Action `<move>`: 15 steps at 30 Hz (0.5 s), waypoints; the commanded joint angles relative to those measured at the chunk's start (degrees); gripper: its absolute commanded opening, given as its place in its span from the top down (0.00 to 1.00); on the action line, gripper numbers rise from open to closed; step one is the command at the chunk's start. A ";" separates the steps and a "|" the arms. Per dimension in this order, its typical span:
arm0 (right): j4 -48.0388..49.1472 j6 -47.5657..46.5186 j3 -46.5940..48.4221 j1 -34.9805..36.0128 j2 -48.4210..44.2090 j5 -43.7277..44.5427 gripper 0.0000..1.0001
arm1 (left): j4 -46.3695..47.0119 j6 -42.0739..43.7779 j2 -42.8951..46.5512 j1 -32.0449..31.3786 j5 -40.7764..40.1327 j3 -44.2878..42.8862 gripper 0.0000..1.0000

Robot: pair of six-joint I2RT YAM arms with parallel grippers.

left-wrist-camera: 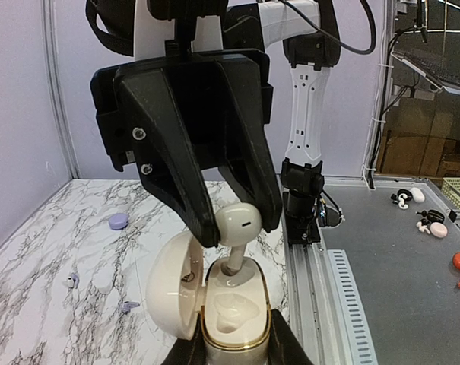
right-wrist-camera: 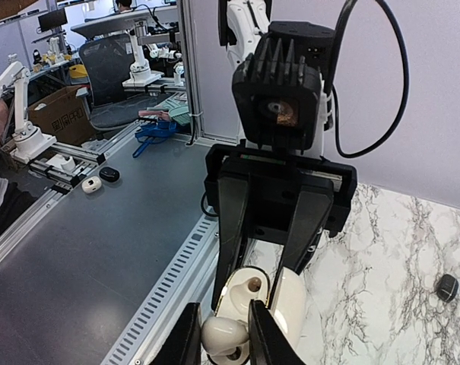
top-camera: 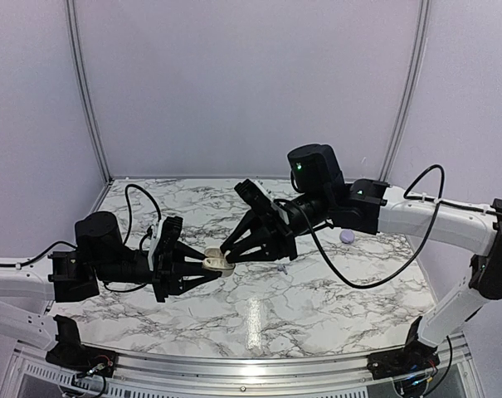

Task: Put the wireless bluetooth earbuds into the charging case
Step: Insert the right earbud into the right side groove of the charging case.

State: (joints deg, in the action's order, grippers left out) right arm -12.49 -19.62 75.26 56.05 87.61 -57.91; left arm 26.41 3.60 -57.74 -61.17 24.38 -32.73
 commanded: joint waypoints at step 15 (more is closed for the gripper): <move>-0.61 0.28 0.29 0.55 -0.51 5.06 0.76 | 3.65 0.06 0.60 0.17 0.41 -1.95 1.00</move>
State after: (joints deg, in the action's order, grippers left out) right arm -12.47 -19.73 75.26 56.05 87.61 -55.83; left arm 26.41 3.60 -57.74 -61.17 23.97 -32.73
